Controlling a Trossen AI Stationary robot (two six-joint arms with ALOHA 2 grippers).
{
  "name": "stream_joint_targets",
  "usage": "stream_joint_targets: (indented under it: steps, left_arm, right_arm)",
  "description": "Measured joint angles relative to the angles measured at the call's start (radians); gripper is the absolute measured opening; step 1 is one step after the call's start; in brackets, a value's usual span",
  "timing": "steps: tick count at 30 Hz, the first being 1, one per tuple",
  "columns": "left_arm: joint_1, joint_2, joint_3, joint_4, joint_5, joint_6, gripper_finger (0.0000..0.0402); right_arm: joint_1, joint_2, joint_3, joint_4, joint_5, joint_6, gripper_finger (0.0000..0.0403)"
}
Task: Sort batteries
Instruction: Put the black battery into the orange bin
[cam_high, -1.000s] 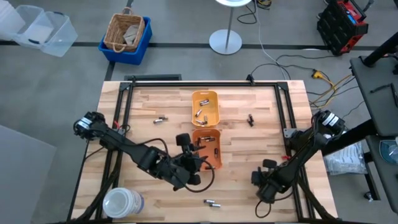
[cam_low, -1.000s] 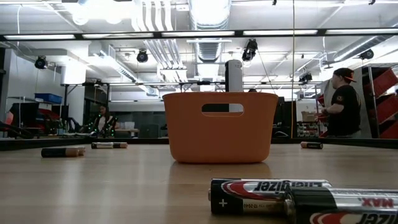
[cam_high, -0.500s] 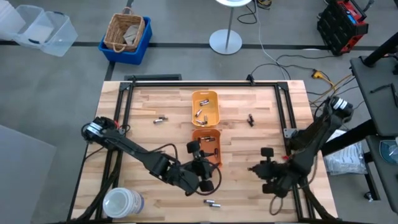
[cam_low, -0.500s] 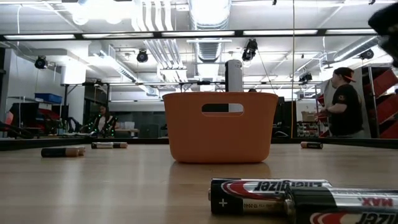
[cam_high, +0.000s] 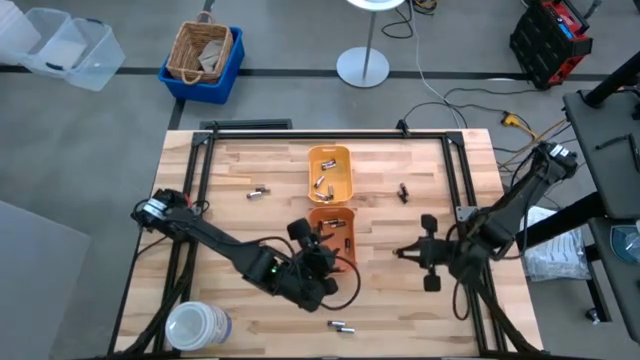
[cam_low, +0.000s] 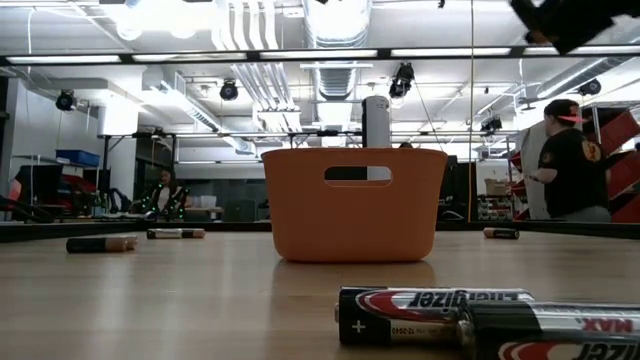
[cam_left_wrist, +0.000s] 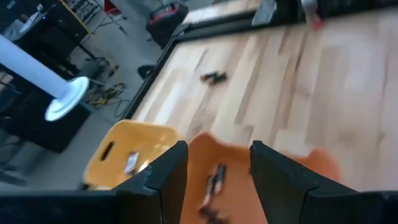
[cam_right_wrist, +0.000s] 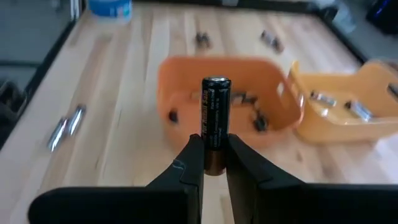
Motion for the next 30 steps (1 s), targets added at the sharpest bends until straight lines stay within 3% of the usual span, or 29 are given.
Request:
stream_joint_targets:
  steps: [5, 11, 17, 22, 27, 30]
  left_arm:
    - [-0.005, -0.002, 0.084, -0.287, -0.007, -0.062, 0.0155]
    - [-0.005, -0.015, 0.053, -0.509, -0.011, -0.186, 0.0155]
    - [-0.005, -0.058, -0.045, -0.545, -0.064, -0.226, 0.0155]
    - [-0.005, -0.127, -0.156, -0.547, -0.114, -0.292, 0.0155]
    - [-0.005, -0.202, -0.29, -0.55, -0.167, -0.412, 0.0155]
    - [-0.005, -0.234, -0.372, -0.546, -0.166, -0.51, 0.0155]
  right_arm:
    - [-0.09, 0.008, -0.011, 0.198, -0.013, -0.113, 0.0034]
    - [-0.226, 0.056, -0.012, 0.424, -0.181, -0.222, 0.0034]
    - [-0.363, 0.172, -0.013, 0.587, -0.346, -0.29, 0.0034]
    - [-0.454, 0.306, -0.014, 0.702, -0.396, -0.301, 0.0034]
    - [-0.55, 0.413, 0.001, 0.68, -0.401, -0.191, 0.0034]
    - [-0.592, 0.469, 0.036, 0.641, -0.469, -0.134, 0.0034]
